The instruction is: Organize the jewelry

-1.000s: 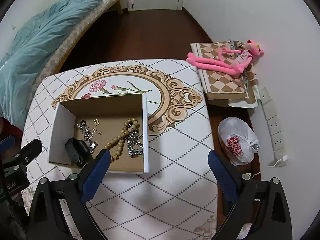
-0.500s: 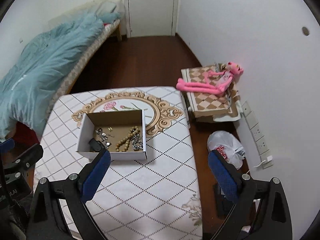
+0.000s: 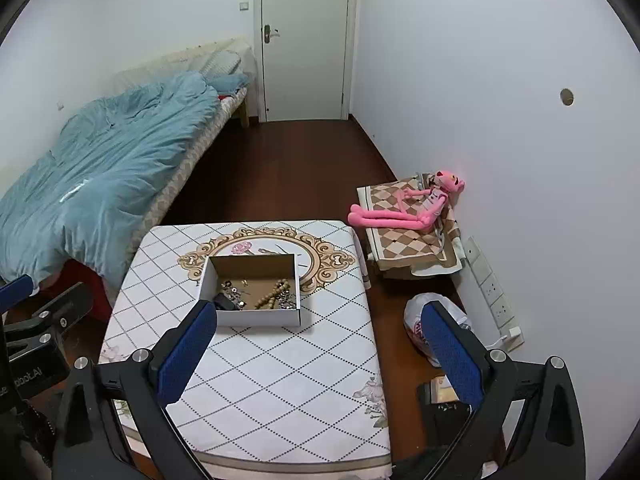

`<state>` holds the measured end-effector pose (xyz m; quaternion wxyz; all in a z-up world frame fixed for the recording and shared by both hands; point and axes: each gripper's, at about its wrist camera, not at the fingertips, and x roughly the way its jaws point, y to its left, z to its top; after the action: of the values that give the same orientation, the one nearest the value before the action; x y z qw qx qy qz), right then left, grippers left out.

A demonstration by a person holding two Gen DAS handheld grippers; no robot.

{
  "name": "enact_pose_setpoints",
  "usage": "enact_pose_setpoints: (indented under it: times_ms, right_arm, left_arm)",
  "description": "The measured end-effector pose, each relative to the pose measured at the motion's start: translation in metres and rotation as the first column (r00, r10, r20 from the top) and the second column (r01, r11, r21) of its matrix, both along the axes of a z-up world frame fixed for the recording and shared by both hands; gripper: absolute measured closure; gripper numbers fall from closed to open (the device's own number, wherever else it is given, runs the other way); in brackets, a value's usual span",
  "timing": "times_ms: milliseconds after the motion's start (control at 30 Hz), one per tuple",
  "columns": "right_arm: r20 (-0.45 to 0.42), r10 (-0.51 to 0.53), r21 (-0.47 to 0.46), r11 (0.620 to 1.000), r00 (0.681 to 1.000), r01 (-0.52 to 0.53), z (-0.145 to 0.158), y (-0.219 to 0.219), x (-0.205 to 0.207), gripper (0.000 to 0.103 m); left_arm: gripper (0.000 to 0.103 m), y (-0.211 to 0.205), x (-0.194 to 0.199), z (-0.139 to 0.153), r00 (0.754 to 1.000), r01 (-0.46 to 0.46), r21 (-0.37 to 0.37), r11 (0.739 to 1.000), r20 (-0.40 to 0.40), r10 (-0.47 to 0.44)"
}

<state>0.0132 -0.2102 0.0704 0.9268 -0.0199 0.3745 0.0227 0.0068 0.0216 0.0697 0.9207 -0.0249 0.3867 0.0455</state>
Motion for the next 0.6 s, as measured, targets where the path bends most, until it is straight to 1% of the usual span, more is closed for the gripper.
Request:
enact_pose_setpoints:
  times_ms: [100, 300, 433, 600]
  right_arm:
    - [0.017, 0.006, 0.009, 1.0, 1.0, -0.006, 0.01, 0.001, -0.01, 0.0]
    - [0.03, 0.017, 0.016, 1.0, 0.999, -0.017, 0.021, 0.002, -0.021, 0.0]
    - [0.024, 0.012, 0.017, 1.0, 1.0, -0.013, 0.022, 0.0, -0.02, 0.0]
    - [0.009, -0.002, 0.025, 1.0, 1.0, 0.002, 0.021, -0.004, -0.005, 0.0]
  left_arm:
    - [0.0, 0.001, -0.009, 0.006, 1.0, -0.011, 0.006, 1.0, 0.009, 0.011]
    - [0.0, 0.002, -0.015, 0.009, 1.0, -0.023, -0.004, 1.0, -0.005, 0.023]
    - [0.0, 0.0, -0.011, 0.009, 1.0, -0.023, -0.004, 1.0, -0.016, 0.023]
    - [0.0, -0.003, 0.002, 0.01, 0.999, -0.018, -0.014, 1.0, -0.031, 0.018]
